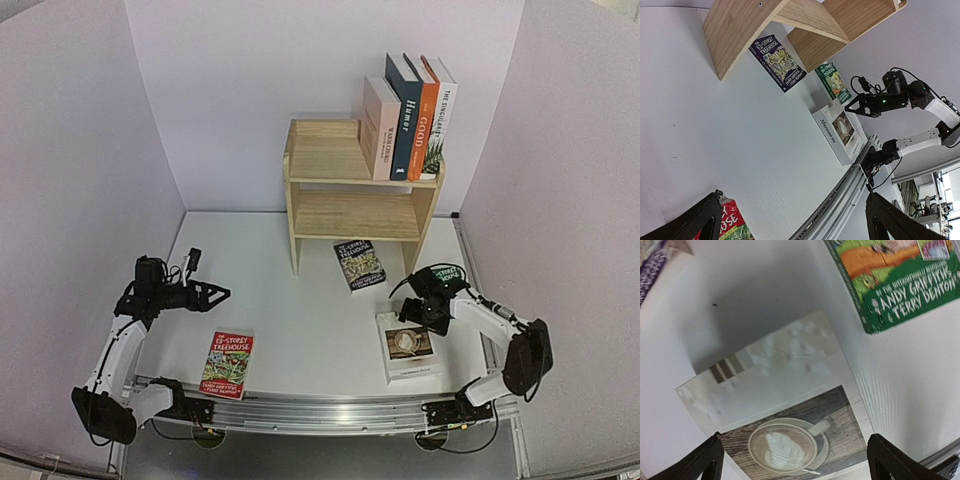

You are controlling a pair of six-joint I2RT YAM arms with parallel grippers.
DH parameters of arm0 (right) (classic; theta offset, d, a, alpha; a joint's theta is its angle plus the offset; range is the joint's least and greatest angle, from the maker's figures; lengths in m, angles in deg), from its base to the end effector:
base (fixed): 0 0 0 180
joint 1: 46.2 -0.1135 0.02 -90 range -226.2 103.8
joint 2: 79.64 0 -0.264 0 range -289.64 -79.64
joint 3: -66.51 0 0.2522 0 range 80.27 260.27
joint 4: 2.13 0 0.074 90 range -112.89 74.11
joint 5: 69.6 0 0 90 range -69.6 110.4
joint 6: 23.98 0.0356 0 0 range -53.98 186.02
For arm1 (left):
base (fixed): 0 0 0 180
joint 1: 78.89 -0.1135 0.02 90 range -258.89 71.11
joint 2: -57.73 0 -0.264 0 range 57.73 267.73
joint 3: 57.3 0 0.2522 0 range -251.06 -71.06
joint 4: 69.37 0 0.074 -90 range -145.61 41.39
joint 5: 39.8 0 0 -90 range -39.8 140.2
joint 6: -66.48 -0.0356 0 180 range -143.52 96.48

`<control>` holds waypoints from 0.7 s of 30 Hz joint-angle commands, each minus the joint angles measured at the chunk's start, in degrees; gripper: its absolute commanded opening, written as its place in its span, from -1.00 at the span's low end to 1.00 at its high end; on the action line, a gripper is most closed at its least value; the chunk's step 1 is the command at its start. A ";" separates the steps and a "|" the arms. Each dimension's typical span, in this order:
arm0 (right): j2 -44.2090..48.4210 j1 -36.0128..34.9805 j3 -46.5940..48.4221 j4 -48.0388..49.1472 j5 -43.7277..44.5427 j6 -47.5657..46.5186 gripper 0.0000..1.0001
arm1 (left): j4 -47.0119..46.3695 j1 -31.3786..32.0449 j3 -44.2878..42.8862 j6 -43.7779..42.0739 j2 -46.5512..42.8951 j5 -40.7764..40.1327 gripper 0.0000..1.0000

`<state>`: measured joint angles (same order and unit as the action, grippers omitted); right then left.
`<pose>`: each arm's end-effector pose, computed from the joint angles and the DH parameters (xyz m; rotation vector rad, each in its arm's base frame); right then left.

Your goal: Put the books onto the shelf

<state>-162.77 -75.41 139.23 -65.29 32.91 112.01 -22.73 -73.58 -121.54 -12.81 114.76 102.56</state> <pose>0.2370 0.1237 0.2257 0.4496 2.7465 0.0035 0.1970 -0.0466 0.3058 0.3935 2.1495 -1.1764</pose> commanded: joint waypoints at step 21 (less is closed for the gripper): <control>-7.09 12.97 -17.34 28.12 -40.00 -2.45 0.60 | -2.05 0.92 -0.93 -0.42 0.98 0.42 0.99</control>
<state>-167.97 -62.25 124.47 -44.97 1.42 108.92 -22.75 -73.02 -121.54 -12.78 115.29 102.56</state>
